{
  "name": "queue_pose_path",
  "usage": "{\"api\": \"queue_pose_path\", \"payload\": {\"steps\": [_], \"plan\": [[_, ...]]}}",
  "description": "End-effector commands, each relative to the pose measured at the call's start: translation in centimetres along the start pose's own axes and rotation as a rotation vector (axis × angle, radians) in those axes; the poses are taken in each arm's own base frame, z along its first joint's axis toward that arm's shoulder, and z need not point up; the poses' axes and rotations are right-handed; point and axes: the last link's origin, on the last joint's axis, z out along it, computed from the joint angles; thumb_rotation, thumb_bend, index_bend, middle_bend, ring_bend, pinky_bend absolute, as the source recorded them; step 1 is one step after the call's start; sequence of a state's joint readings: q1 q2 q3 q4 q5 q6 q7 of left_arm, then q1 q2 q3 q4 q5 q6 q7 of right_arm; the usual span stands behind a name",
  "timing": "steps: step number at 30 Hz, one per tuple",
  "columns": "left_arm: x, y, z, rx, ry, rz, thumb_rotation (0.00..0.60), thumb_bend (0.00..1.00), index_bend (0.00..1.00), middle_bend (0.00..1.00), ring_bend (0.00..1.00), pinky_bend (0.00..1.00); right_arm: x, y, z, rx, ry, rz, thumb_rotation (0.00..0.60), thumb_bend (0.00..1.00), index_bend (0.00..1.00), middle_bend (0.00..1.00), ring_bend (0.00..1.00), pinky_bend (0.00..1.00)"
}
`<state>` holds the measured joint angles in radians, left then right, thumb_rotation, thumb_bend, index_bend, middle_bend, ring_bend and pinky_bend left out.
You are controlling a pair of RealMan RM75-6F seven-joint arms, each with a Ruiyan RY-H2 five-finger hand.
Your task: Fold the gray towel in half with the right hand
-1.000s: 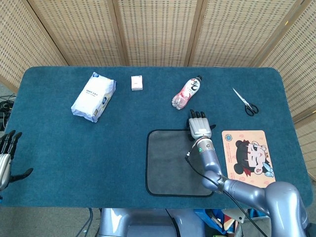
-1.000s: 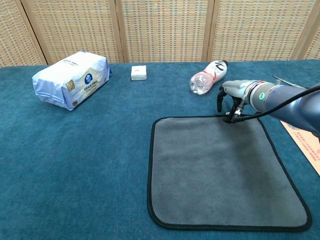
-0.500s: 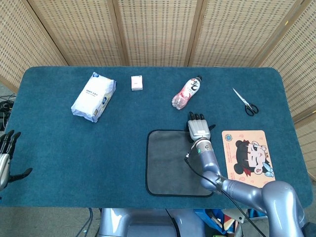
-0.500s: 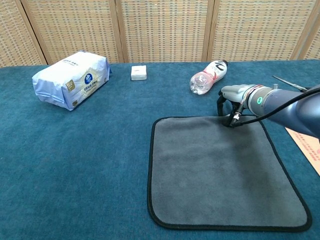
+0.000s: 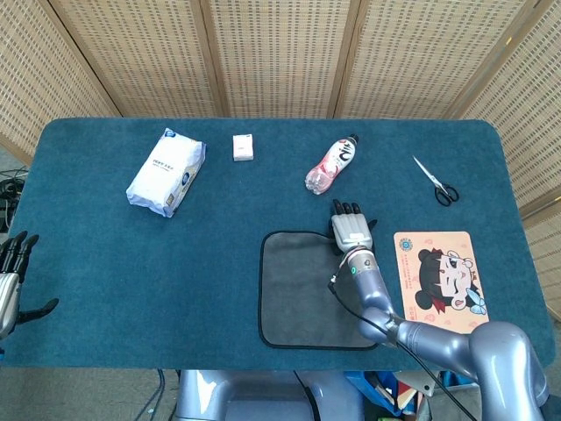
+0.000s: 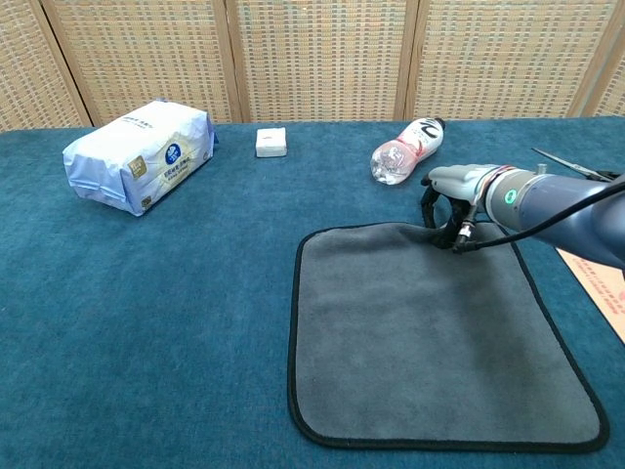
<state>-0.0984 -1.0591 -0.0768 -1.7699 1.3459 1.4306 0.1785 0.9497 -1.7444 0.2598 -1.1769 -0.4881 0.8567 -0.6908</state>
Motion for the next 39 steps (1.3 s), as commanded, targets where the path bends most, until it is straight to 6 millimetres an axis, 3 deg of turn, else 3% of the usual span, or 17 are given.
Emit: {"api": "queue_pose_path", "payload": {"steps": [1, 9, 25, 39], "plan": [[0.0, 0.0, 0.0, 0.0, 0.0, 0.0, 0.6, 0.18, 0.0, 0.0, 0.0, 0.0, 0.0, 0.0, -0.4, 0.013, 0.007, -0.004, 0.6, 0.48, 0.58, 0.0, 0.0, 0.0], [-0.1, 0.2, -0.1, -0.011, -0.006, 0.001, 0.6, 0.18, 0.0, 0.0, 0.0, 0.0, -0.2, 0.4, -2.8, 0.073, 0.043, -0.013, 0.6, 0.5, 0.59, 0.0, 0.0, 0.0], [0.5, 0.9, -1.4, -0.07, 0.017, -0.014, 0.6, 0.18, 0.0, 0.0, 0.0, 0.0, -2.3, 2.1, -10.4, 0.18, 0.061, -0.001, 0.6, 0.5, 0.6, 0.0, 0.0, 0.0], [1.0, 1.0, -2.3, -0.099, 0.034, -0.032, 0.6, 0.18, 0.0, 0.0, 0.0, 0.0, -4.9, 2.7, -13.5, 0.217, 0.063, -0.042, 0.6, 0.5, 0.6, 0.0, 0.0, 0.0]]}}
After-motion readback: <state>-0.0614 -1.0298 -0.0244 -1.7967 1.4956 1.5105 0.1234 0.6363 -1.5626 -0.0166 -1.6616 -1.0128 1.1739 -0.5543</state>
